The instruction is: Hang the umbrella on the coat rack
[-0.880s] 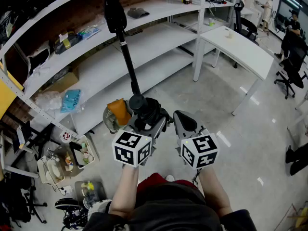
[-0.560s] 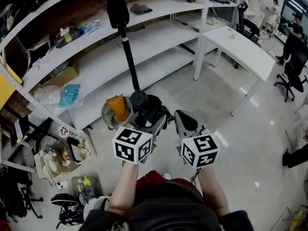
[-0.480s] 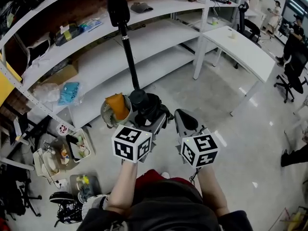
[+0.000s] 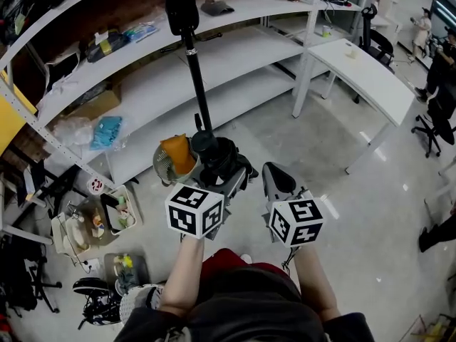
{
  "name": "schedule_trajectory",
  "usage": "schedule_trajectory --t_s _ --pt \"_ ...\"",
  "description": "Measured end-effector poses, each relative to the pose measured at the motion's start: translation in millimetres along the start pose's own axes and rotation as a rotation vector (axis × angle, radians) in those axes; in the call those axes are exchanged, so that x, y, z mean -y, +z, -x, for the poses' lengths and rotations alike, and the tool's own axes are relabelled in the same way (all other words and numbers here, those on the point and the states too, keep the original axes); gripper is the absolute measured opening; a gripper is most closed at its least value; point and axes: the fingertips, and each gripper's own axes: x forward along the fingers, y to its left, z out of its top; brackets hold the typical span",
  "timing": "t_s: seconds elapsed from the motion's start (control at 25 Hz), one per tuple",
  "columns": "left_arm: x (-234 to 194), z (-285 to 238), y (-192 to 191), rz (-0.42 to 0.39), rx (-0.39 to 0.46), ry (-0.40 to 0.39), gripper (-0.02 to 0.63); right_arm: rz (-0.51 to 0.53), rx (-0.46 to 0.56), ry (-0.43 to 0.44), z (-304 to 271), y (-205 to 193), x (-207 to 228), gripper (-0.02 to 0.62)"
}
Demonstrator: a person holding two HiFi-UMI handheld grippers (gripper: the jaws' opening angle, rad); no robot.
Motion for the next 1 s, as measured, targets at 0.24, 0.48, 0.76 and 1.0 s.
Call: schedule_trajectory --t_s 0.24,0.48,0.76,1.0 --pt "-6 0 -3 0.01 -0.011 0.017 0.198 0.001 -0.01 0.002 -7 -1 2 0.018" --pt "-8 -1 1 0.01 -0.009 0.024 0.198 0.009 -0.008 0.008 -13 3 3 0.018" --pt "-7 -11 9 -0.013 -0.016 0.019 0.198 0.009 -0.003 0.002 -18 9 14 0.018" --pt "-12 -23 8 -0.011 -0.031 0.021 0.198 0.005 -0.006 -0.004 -25 9 24 0.018"
